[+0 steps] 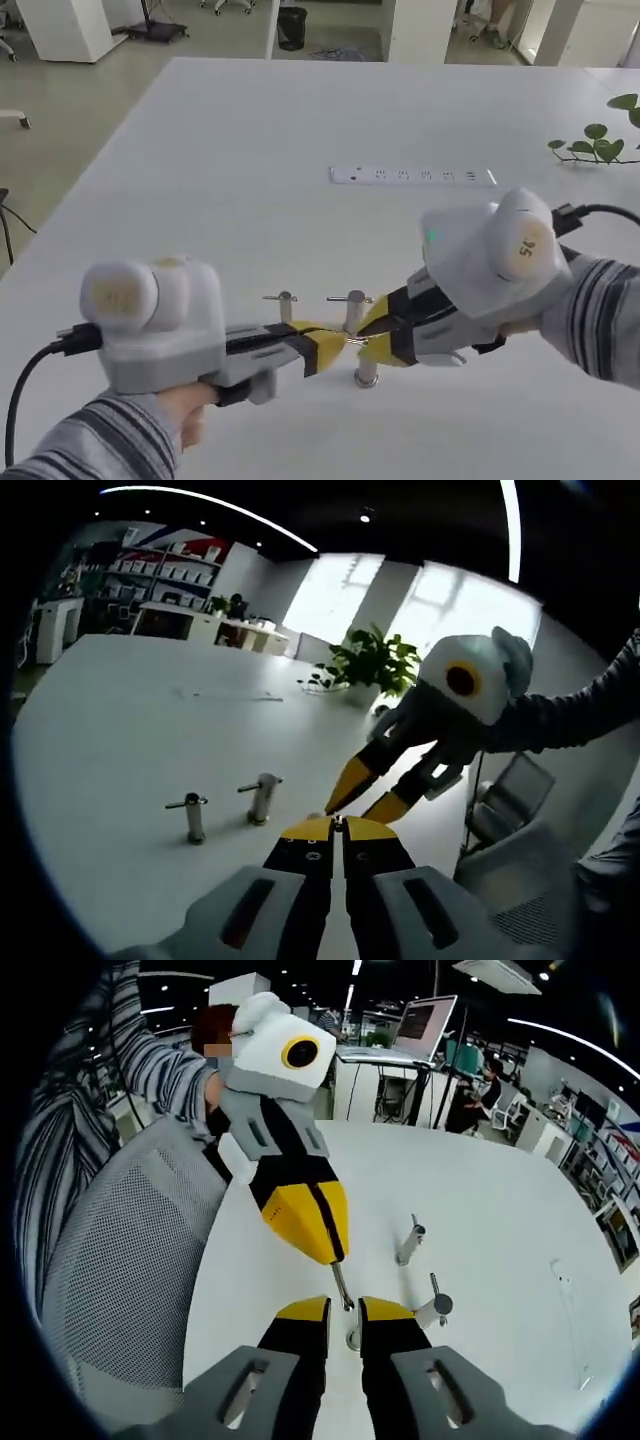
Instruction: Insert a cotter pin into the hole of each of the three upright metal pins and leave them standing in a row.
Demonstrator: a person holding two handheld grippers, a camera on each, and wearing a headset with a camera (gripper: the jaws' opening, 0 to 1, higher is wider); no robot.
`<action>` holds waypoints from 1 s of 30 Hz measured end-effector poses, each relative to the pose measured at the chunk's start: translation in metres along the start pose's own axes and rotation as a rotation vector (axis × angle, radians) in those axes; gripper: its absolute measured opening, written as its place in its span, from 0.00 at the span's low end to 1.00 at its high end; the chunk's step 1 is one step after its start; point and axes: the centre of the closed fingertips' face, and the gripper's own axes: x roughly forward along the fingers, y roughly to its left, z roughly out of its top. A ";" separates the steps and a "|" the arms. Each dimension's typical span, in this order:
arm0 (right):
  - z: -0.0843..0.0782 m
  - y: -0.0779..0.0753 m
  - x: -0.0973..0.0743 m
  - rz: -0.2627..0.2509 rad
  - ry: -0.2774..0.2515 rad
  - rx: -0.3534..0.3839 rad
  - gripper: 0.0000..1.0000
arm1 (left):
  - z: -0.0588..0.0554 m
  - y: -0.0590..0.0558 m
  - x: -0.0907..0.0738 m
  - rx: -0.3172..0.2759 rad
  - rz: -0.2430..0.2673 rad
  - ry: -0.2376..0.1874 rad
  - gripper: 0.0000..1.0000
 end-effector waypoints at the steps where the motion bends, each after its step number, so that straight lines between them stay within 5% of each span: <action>1: 0.000 0.000 0.000 0.006 -0.013 0.032 0.06 | -0.001 0.000 -0.001 0.020 -0.004 0.005 0.00; 6: -0.003 0.004 0.000 0.053 -0.076 0.172 0.08 | -0.004 -0.005 -0.004 0.079 -0.035 0.006 0.00; 11: -0.006 0.022 0.002 0.149 -0.115 0.223 0.12 | -0.005 -0.013 -0.007 0.126 -0.069 -0.002 0.00; 14: -0.006 0.024 0.003 0.156 -0.135 0.250 0.11 | -0.005 -0.019 -0.009 0.126 -0.098 -0.010 0.00; 30: -0.002 0.034 0.004 0.170 -0.146 0.218 0.00 | -0.013 -0.026 -0.010 0.106 -0.137 0.005 0.00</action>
